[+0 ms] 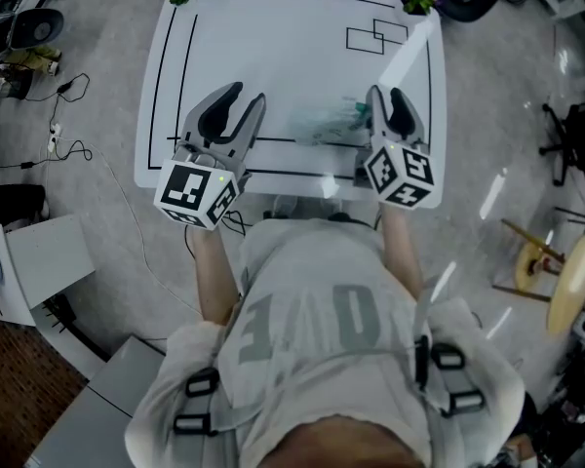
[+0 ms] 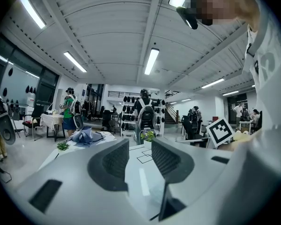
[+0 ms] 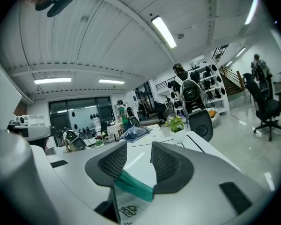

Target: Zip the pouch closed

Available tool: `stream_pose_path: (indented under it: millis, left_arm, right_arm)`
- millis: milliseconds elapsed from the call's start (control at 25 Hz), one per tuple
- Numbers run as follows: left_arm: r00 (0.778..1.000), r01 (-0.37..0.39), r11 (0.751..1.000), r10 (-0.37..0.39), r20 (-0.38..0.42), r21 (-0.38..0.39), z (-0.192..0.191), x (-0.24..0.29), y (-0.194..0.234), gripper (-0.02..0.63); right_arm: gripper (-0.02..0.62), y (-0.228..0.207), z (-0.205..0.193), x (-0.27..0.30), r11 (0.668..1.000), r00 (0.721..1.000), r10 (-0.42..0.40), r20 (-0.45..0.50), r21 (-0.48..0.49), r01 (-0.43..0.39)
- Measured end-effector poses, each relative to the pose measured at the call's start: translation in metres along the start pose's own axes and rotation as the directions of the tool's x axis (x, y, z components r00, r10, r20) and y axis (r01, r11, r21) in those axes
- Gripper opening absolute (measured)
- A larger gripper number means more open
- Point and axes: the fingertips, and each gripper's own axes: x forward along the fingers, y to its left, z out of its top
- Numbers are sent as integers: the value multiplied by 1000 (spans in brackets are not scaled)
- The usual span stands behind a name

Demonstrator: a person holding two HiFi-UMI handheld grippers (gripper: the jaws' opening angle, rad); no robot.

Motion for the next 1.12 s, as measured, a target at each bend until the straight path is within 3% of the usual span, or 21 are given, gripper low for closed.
stream_pose_path:
  millis: [280, 600, 1120]
  left_arm:
    - [999, 42, 999, -42, 11, 11, 7, 19, -9, 129]
    - [995, 98, 995, -98, 12, 19, 10, 38, -27, 129]
    - [998, 59, 998, -59, 17, 6, 19, 45, -29, 129]
  right_arm:
    - [137, -27, 16, -12, 996, 995, -85, 52, 2, 85]
    - [137, -41, 25, -24, 994, 991, -108, 74, 7, 108]
    - [137, -41, 40, -27, 993, 989, -105, 105, -39, 110]
